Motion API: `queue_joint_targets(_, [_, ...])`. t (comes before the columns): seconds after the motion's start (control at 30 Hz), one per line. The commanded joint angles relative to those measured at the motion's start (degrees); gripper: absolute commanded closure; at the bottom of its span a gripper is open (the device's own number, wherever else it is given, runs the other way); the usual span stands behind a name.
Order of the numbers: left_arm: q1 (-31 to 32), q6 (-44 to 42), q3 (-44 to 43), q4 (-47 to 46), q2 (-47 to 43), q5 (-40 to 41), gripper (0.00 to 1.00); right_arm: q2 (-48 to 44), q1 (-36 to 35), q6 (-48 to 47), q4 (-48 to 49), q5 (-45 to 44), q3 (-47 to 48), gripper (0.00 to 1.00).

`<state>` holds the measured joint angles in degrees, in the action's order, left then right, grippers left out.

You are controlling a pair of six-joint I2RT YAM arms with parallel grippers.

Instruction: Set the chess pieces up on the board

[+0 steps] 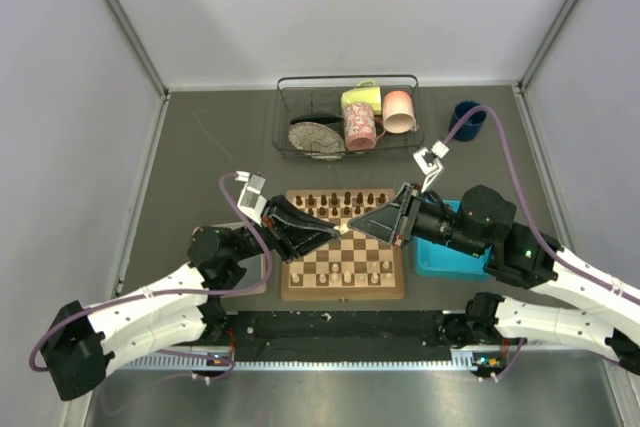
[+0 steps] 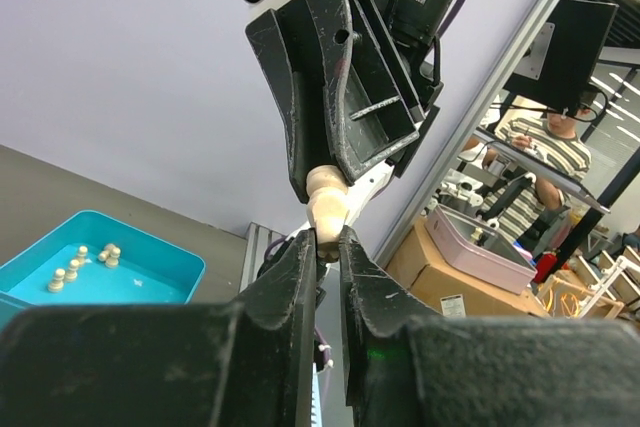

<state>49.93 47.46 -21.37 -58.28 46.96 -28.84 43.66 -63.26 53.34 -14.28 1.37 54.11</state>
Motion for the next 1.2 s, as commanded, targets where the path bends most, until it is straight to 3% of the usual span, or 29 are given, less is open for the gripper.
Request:
queue_joint_targets(0.0, [0.25,-0.09,-1.05,-3.86,-1.78,0.54,1.0,0.11,-0.19,-0.52,-0.13,-1.1,-0.93,0.93])
queue_joint_targets(0.03, [0.34,-0.18,-1.22,-3.6,-1.87,0.54,1.0,0.11,-0.19,-0.61,-0.13,-1.19,-0.93,0.87])
queue_joint_targets(0.07, [0.34,-0.26,-1.31,-3.33,-2.05,0.54,1.0,-0.06,-0.19,-0.52,-0.04,-1.1,-0.85,0.73])
queue_joint_targets(0.17, [0.34,-1.32,-2.01,-1.32,-2.57,-0.25,1.0,-1.03,-0.11,-1.04,-0.66,-2.58,-0.41,0.5])
queue_joint_targets(0.3, [0.34,-5.08,-2.98,5.18,-4.85,-0.69,1.0,-2.08,-0.19,-3.5,-3.55,-6.8,1.96,0.32])
queue_joint_targets(0.5, [0.25,-14.99,-7.1,24.93,-8.81,-1.74,1.0,-3.84,-0.19,-8.16,-10.4,-15.58,7.5,0.29])
queue_joint_targets(0.63, [0.34,-27.4,-18.6,56.07,-6.72,-1.84,1.0,-5.86,-0.19,-8.69,-18.04,-22.36,10.83,0.29])
queue_joint_targets(0.83, [1.56,-42.69,-33.9,83.28,3.92,-0.35,1.0,-6.3,-0.19,-4.83,-31.94,-30.01,12.78,0.29])
queue_joint_targets(1.0, [4.38,-46.93,-39.54,90.09,9.19,7.73,1.0,-8.23,-0.28,-0.88,-36.51,-32.3,10.94,0.3])
queue_joint_targets(1.17, [4.47,-43.69,-41.47,97.37,11.57,16.69,1.0,-10.26,-0.19,0.62,-38.1,-32.83,9.44,0.3])
